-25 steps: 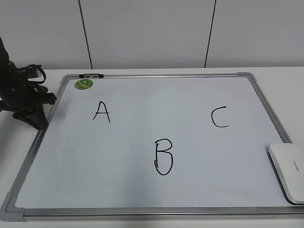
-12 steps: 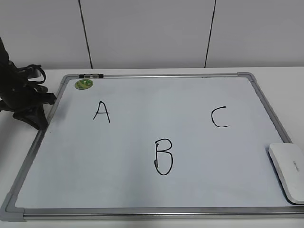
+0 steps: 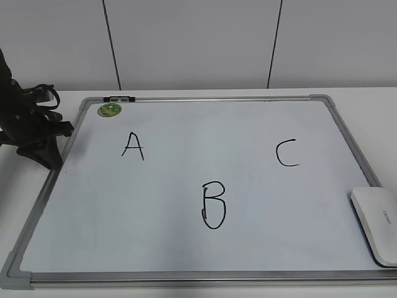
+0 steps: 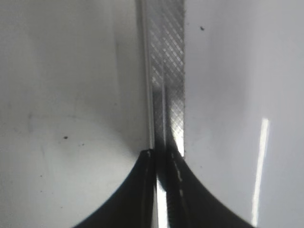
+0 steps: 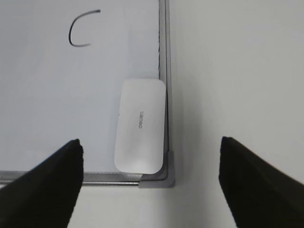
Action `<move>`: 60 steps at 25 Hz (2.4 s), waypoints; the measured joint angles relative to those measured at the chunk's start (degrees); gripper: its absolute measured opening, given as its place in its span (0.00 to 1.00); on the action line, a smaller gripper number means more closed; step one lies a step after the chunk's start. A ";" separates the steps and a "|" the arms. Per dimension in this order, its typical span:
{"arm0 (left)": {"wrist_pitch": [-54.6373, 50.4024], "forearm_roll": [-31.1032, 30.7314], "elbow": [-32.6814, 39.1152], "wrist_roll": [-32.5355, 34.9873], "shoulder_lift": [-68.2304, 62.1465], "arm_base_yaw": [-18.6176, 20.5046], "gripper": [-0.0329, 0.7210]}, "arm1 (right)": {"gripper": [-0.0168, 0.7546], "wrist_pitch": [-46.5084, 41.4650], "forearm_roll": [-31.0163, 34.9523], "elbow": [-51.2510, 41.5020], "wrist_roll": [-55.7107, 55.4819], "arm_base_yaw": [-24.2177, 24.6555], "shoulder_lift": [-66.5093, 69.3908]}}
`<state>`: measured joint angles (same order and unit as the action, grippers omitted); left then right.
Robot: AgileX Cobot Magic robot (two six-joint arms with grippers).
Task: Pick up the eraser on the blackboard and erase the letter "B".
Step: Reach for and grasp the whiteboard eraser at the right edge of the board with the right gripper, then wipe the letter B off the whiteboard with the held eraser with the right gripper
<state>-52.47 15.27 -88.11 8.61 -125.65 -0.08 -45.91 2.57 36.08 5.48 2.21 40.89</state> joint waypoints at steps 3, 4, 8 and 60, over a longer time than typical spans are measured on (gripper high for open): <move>-0.09 0.00 0.00 0.00 0.00 0.08 0.09 | 0.90 1.21 1.39 0.00 0.00 0.00 8.07; -0.09 0.00 0.00 0.00 0.00 0.08 0.09 | 0.90 1.63 1.66 0.00 0.00 0.00 9.85; -0.09 0.00 0.00 0.00 0.00 0.08 0.09 | 0.90 4.48 2.66 0.09 1.17 0.00 20.64; -0.09 0.55 0.00 0.00 0.00 0.11 0.09 | 0.72 -0.68 5.61 17.32 4.75 -0.10 53.49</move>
<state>-52.56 15.82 -88.11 8.61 -125.65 0.02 -46.60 8.18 53.41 10.23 2.11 94.38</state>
